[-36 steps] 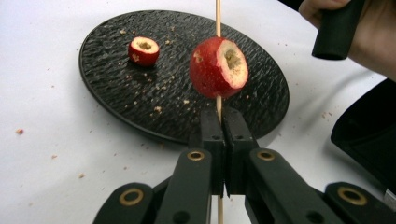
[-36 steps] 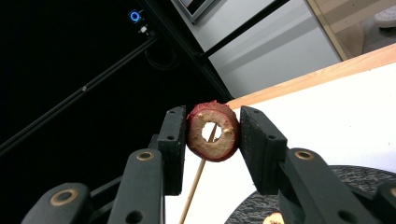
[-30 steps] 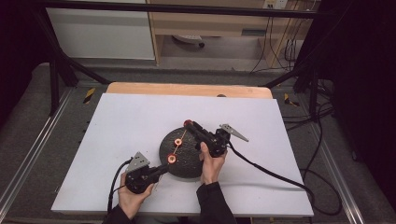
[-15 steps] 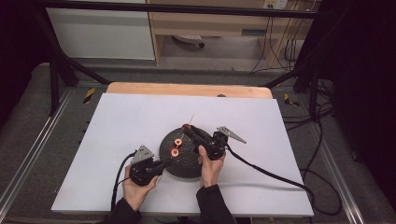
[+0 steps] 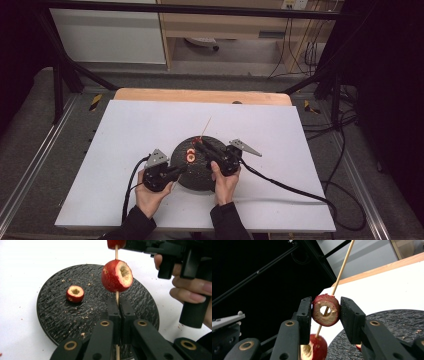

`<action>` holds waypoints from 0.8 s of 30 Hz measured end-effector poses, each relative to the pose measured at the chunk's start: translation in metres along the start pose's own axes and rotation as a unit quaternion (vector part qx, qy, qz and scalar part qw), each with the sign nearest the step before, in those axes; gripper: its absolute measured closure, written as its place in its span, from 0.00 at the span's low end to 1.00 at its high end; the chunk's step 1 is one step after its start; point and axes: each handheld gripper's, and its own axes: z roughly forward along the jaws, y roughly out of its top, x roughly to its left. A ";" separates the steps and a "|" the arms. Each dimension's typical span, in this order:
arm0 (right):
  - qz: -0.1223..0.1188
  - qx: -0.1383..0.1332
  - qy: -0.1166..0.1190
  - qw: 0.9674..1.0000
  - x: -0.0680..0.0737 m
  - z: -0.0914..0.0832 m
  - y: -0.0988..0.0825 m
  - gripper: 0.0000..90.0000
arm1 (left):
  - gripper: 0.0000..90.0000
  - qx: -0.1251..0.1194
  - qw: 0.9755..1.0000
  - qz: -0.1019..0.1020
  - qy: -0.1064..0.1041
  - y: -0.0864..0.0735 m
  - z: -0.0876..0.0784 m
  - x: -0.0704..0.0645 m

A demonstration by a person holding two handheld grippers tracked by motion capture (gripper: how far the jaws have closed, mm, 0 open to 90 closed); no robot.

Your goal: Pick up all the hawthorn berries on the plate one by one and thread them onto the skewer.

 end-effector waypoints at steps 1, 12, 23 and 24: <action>0.000 0.003 -0.001 1.000 0.000 0.000 0.000 0.70 | 0.99 0.000 1.000 0.000 0.000 0.000 0.001 0.000; -0.001 0.011 -0.001 1.000 0.001 0.000 -0.003 0.70 | 0.99 -0.002 1.000 0.003 0.000 0.004 0.003 0.001; -0.034 0.036 -0.013 0.999 -0.002 -0.009 0.007 0.44 | 0.99 0.007 1.000 0.012 0.003 -0.005 -0.011 0.010; -0.043 0.043 -0.018 0.998 -0.003 -0.011 0.009 0.41 | 0.99 0.009 1.000 0.015 0.005 -0.006 -0.013 0.012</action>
